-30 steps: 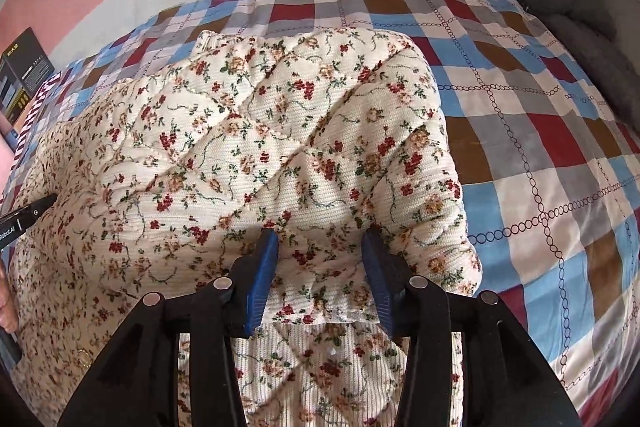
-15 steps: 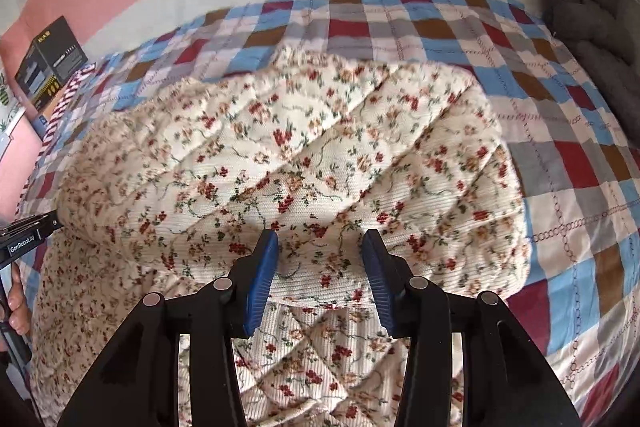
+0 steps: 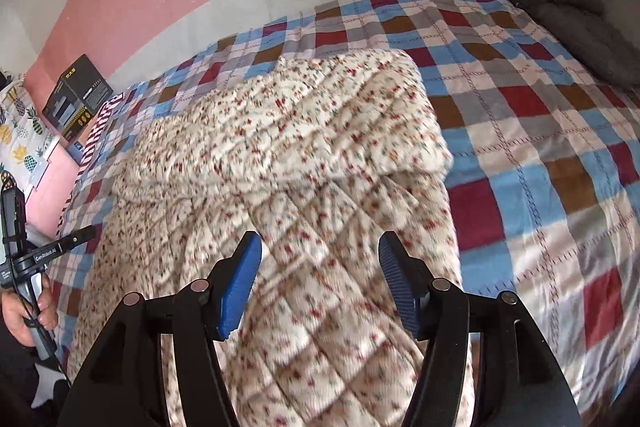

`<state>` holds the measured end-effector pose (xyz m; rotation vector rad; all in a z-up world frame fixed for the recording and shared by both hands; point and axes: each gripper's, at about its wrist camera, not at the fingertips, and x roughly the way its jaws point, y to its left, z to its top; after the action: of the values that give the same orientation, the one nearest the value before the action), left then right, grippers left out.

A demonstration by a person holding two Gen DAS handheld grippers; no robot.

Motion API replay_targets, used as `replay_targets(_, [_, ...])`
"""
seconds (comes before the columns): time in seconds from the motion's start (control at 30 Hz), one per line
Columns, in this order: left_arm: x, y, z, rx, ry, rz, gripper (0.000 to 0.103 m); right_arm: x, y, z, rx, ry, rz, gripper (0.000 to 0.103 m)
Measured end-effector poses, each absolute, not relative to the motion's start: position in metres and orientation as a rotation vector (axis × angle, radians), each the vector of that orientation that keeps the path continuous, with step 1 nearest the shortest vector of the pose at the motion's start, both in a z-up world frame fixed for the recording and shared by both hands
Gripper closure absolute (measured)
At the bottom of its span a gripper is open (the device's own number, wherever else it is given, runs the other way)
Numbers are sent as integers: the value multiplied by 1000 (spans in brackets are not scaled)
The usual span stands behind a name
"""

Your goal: Fold large clothes

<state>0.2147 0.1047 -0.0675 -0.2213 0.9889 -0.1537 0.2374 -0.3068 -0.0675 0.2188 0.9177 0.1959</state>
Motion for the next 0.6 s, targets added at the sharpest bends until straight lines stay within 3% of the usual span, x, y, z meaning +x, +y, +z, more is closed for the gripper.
replay_targets(0.13, [155, 130, -74, -255, 1012, -118, 74, 185, -338, -83, 288, 976, 150, 40])
replay_targets(0.23, [121, 153, -86, -297, 1045, -71, 69, 156, -366, -98, 352, 1009, 107, 39])
replay_targets(0.6, [64, 165, -128, -461, 1169, -63, 64, 114, -404, -154, 587, 1197, 212, 37])
